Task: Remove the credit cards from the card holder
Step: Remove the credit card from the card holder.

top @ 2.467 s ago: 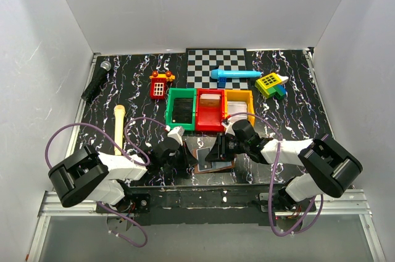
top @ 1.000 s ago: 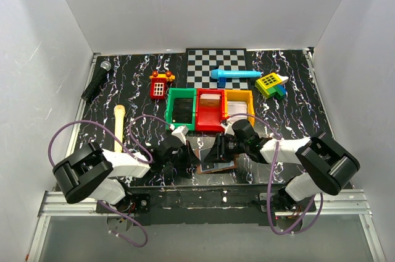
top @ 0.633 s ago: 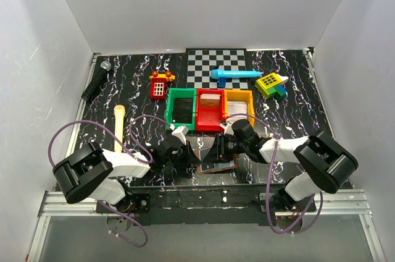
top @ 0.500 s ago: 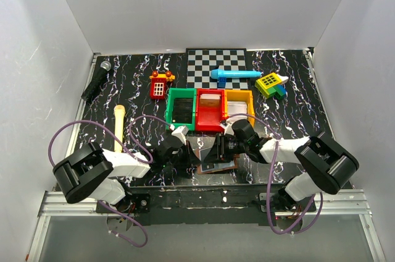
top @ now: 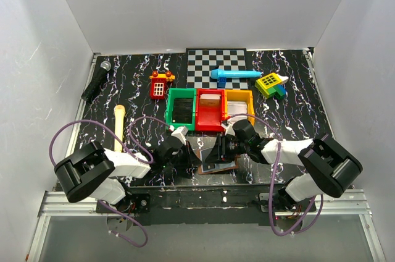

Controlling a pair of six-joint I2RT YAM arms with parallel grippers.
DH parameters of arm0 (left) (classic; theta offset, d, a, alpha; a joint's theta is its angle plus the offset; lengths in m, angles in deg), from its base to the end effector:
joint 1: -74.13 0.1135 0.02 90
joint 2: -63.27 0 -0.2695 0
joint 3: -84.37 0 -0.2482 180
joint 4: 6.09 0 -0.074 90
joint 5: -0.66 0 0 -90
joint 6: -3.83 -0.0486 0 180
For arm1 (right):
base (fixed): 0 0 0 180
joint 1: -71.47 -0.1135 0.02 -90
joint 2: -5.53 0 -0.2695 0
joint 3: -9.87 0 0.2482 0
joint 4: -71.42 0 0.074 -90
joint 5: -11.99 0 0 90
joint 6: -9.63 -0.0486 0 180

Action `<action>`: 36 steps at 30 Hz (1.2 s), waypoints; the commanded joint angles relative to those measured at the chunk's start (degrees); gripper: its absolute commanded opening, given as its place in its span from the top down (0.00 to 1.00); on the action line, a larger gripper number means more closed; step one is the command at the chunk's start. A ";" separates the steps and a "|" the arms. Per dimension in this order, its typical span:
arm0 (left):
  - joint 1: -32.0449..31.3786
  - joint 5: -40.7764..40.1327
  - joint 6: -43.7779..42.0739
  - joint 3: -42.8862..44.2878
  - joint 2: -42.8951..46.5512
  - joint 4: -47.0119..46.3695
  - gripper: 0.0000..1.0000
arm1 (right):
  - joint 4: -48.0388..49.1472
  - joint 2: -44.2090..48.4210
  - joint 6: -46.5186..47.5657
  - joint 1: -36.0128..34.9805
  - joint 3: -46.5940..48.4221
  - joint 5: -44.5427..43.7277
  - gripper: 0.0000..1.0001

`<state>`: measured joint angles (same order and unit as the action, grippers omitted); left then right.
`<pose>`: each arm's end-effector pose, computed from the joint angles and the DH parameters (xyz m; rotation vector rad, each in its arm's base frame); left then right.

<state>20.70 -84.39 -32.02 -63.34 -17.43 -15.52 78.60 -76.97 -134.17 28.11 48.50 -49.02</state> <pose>0.1375 -0.1923 0.1168 0.0357 2.4904 -1.0224 0.1708 0.1937 0.1391 -0.0967 2.5484 1.3845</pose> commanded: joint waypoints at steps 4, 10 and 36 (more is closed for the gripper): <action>-0.89 -1.08 -0.19 -3.10 -2.17 5.75 1.00 | 0.89 2.87 0.89 0.02 0.41 0.63 0.63; -0.80 -1.17 0.08 -3.63 -2.52 5.58 1.00 | 0.37 3.48 0.98 0.11 0.23 0.54 0.63; -0.80 -1.17 1.13 -5.91 -2.96 4.52 1.00 | -6.05 7.70 3.88 1.78 0.05 -0.52 0.63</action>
<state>20.64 -84.65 -29.31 -66.29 -18.07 -21.18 72.09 -70.80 -131.18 29.53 48.39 -49.80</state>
